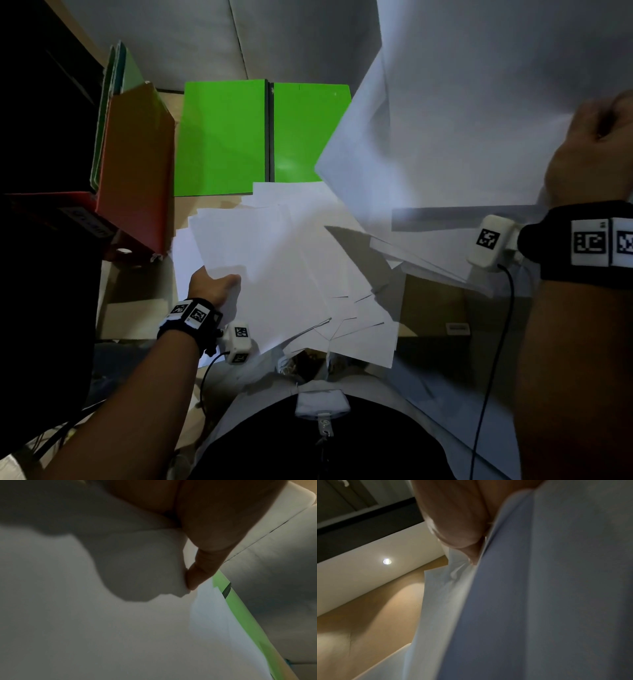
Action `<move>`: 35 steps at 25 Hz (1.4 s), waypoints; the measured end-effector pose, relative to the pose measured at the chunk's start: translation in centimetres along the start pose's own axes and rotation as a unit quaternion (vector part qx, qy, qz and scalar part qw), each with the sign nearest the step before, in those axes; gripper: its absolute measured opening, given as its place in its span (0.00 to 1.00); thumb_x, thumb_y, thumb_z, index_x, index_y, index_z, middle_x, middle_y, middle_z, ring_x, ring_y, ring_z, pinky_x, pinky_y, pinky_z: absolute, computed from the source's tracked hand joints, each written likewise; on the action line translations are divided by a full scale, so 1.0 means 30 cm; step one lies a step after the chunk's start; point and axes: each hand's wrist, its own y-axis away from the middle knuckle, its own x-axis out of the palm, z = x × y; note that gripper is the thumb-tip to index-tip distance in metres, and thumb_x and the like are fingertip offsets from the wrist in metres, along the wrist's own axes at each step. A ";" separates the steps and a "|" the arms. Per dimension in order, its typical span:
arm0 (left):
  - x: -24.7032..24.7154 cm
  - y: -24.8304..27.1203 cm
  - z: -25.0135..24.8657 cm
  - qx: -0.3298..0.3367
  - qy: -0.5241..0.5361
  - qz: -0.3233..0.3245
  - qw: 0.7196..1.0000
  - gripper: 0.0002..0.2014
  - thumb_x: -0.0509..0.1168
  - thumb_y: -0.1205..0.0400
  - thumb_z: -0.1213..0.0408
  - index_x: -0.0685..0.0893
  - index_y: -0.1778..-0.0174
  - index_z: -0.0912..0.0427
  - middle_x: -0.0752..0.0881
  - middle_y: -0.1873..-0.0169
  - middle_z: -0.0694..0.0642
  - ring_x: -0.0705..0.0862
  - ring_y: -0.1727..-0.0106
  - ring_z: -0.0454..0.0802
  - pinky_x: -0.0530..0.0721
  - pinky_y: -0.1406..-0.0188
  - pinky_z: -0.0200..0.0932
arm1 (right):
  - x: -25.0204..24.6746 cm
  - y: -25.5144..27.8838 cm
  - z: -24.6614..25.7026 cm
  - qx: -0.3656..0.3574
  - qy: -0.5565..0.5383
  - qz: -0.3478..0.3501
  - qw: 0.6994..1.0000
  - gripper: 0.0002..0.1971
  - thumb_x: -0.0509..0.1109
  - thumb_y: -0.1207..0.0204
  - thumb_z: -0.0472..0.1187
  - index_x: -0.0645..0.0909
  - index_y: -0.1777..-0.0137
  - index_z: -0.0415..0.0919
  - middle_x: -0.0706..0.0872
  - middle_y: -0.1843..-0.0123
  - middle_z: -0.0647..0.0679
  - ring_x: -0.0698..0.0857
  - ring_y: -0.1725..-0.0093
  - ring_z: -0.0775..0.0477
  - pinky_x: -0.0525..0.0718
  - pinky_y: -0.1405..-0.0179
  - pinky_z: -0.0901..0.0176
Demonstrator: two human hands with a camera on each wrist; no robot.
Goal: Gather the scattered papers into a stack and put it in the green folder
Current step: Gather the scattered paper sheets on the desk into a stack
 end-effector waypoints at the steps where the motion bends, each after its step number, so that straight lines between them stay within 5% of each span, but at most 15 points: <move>1: 0.005 0.007 -0.006 0.001 0.008 0.004 1.000 0.08 0.72 0.32 0.69 0.85 0.58 0.63 0.85 0.68 0.59 0.82 0.69 0.59 0.81 0.71 0.47 | 0.007 0.007 0.003 0.003 -0.020 0.018 1.000 0.19 0.58 0.21 0.51 0.62 0.69 0.41 0.66 0.72 0.44 0.67 0.71 0.54 0.70 0.68 0.46; 4: 0.020 0.018 -0.026 0.020 0.022 0.031 0.999 0.09 0.74 0.27 0.71 0.86 0.52 0.63 0.87 0.64 0.57 0.85 0.65 0.59 0.82 0.68 0.41 | 0.079 0.092 -0.003 0.029 -0.064 0.124 0.990 0.18 0.61 0.22 0.47 0.64 0.72 0.44 0.62 0.75 0.50 0.60 0.75 0.61 0.61 0.76 0.58; 9: 0.038 0.020 -0.059 0.035 0.041 0.065 0.996 0.11 0.71 0.22 0.76 0.85 0.44 0.70 0.88 0.55 0.63 0.85 0.57 0.57 0.83 0.57 0.43 | 0.305 0.331 -0.127 0.089 -0.064 0.316 0.943 0.19 0.63 0.20 0.43 0.65 0.70 0.37 0.61 0.72 0.48 0.58 0.75 0.56 0.60 0.75 0.59; 14: 0.038 0.028 -0.063 -0.003 0.063 0.071 0.995 0.07 0.71 0.19 0.67 0.85 0.48 0.67 0.85 0.61 0.60 0.83 0.65 0.55 0.80 0.72 0.35 | 0.471 0.517 -0.170 0.120 -0.015 0.431 0.894 0.18 0.63 0.19 0.41 0.66 0.70 0.40 0.64 0.72 0.48 0.62 0.72 0.49 0.61 0.72 0.58; 17: 0.048 0.056 -0.059 0.010 0.053 0.097 0.994 0.10 0.76 0.22 0.65 0.88 0.48 0.64 0.90 0.61 0.53 0.89 0.65 0.44 0.86 0.69 0.34 | 0.526 0.565 -0.147 0.142 -0.029 0.444 0.884 0.19 0.62 0.19 0.41 0.64 0.71 0.41 0.62 0.72 0.48 0.61 0.71 0.49 0.60 0.70 0.57; 20: 0.075 0.083 -0.041 0.004 0.054 0.104 0.993 0.06 0.76 0.24 0.74 0.84 0.59 0.65 0.85 0.68 0.59 0.86 0.72 0.50 0.85 0.76 0.35 | 0.564 0.578 -0.108 0.175 -0.050 0.439 0.880 0.19 0.63 0.20 0.42 0.61 0.72 0.46 0.62 0.73 0.49 0.61 0.72 0.49 0.61 0.71 0.58; 22: 0.082 0.077 -0.032 0.022 0.025 0.075 0.997 0.06 0.75 0.23 0.74 0.83 0.58 0.65 0.82 0.69 0.58 0.82 0.71 0.54 0.79 0.82 0.33 | 0.588 0.590 -0.111 0.216 -0.078 0.450 0.863 0.12 0.68 0.24 0.46 0.74 0.65 0.44 0.76 0.70 0.48 0.73 0.70 0.49 0.76 0.68 0.62; 23: 0.080 0.065 -0.028 0.024 0.015 0.069 0.997 0.06 0.75 0.23 0.72 0.83 0.57 0.65 0.82 0.69 0.57 0.81 0.70 0.54 0.79 0.82 0.34 | 0.591 0.599 -0.115 0.248 -0.100 0.463 0.845 0.09 0.72 0.26 0.46 0.81 0.57 0.41 0.84 0.62 0.46 0.82 0.64 0.49 0.84 0.57 0.61; 25: 0.075 0.035 -0.018 0.024 -0.011 0.067 0.997 0.08 0.76 0.24 0.66 0.84 0.54 0.63 0.85 0.65 0.57 0.84 0.65 0.57 0.82 0.73 0.40 | 0.589 0.624 -0.133 0.289 -0.103 0.508 0.805 0.10 0.75 0.28 0.39 0.83 0.48 0.37 0.89 0.55 0.45 0.87 0.56 0.48 0.89 0.52 0.57; 27: 0.070 0.014 -0.010 0.030 -0.041 0.070 0.996 0.09 0.77 0.24 0.63 0.85 0.54 0.60 0.87 0.60 0.57 0.86 0.58 0.59 0.83 0.60 0.45 | 0.576 0.650 -0.148 0.283 -0.036 0.542 0.791 0.10 0.74 0.26 0.36 0.83 0.47 0.35 0.88 0.55 0.44 0.87 0.56 0.45 0.89 0.58 0.58; 29: 0.070 0.003 -0.006 0.035 -0.056 0.065 0.996 0.11 0.77 0.25 0.61 0.85 0.51 0.60 0.88 0.57 0.58 0.86 0.55 0.58 0.83 0.54 0.48 | 0.561 0.669 -0.167 0.280 0.004 0.541 0.793 0.15 0.73 0.26 0.39 0.83 0.42 0.34 0.88 0.50 0.42 0.86 0.51 0.40 0.86 0.49 0.52; 35: 0.064 -0.018 -0.021 0.059 -0.083 0.052 0.993 0.16 0.77 0.24 0.60 0.85 0.45 0.64 0.88 0.54 0.59 0.85 0.54 0.58 0.80 0.54 0.48 | 0.517 0.678 -0.216 0.283 0.036 0.504 0.815 0.18 0.71 0.24 0.36 0.81 0.34 0.32 0.87 0.41 0.38 0.83 0.47 0.40 0.79 0.47 0.57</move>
